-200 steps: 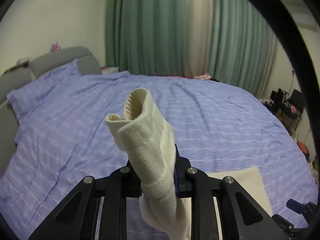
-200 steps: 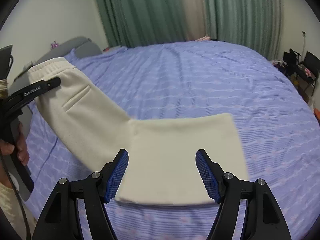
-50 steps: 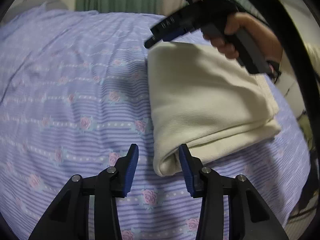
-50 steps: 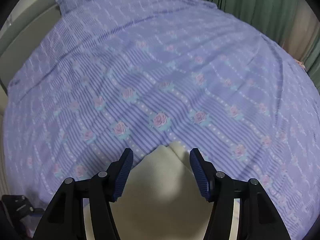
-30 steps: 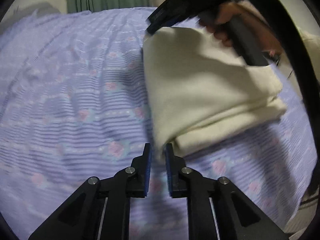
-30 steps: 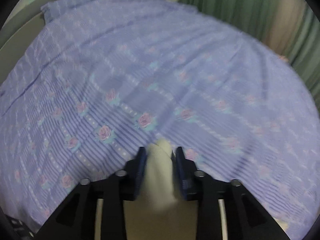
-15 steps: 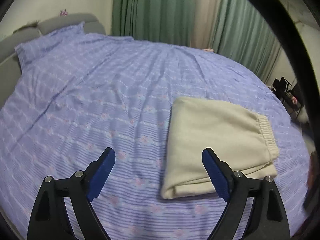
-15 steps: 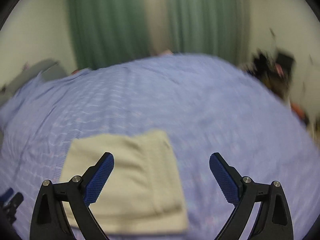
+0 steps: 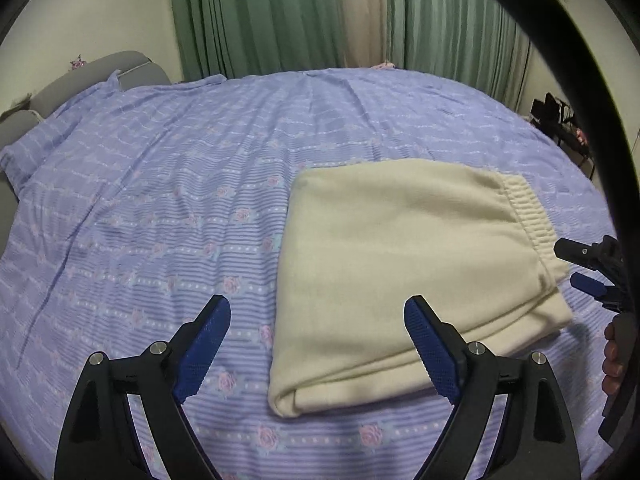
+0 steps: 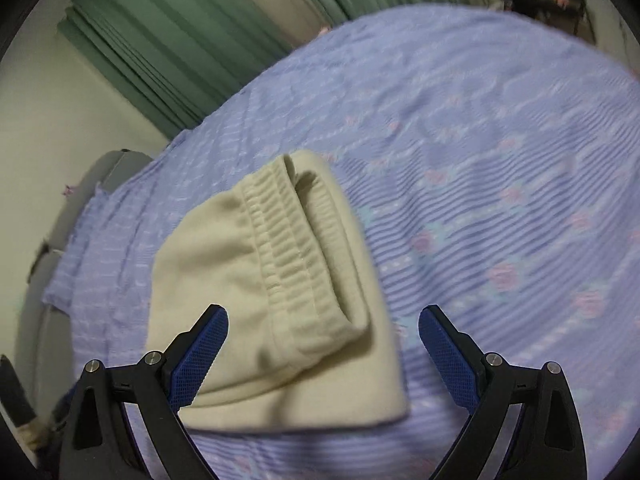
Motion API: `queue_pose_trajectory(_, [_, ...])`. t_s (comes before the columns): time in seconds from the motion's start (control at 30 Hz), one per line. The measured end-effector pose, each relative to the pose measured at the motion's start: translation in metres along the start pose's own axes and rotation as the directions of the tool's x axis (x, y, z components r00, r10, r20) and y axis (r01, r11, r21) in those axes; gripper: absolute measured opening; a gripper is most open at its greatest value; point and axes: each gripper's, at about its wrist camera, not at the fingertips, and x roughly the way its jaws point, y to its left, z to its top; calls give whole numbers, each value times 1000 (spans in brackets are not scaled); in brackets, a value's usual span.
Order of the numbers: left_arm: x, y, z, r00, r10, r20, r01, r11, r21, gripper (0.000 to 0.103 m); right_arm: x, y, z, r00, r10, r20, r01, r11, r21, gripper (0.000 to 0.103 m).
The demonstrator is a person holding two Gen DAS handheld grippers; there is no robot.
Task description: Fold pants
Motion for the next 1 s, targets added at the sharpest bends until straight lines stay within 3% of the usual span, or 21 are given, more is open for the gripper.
queue_pose_trajectory(0.13, [8,3,3,1000,-8,-8,8,1000,3,89,25,-5,2,999,40,-25,-39,999,12,97])
queue_pose_trajectory(0.27, [22,9,3,998,-29,-52,28,999,-19,89,50,-18,-3,988,110,-104,-103,992,69,97])
queue_pose_trajectory(0.43, [34,7,1,995,-66,-68,66,998,7,89,59,-19,-10,982,154,-106,-145,985,89,97])
queue_pose_trajectory(0.5, [41,10,2,993,-88,-76,89,996,18,89,63,-16,-8,977,180,-119,-167,980,109,90])
queue_pose_trajectory(0.7, [67,35,11,970,-218,-109,214,976,-43,89,60,13,-9,988,92,-127,-87,995,44,75])
queue_pose_trajectory(0.8, [89,40,15,963,-231,-142,228,973,-38,89,68,19,-9,991,38,-130,-34,999,28,70])
queue_pose_trajectory(1.0, [131,57,23,898,-392,-199,358,915,-185,86,71,38,-7,989,-68,-132,61,996,-61,64])
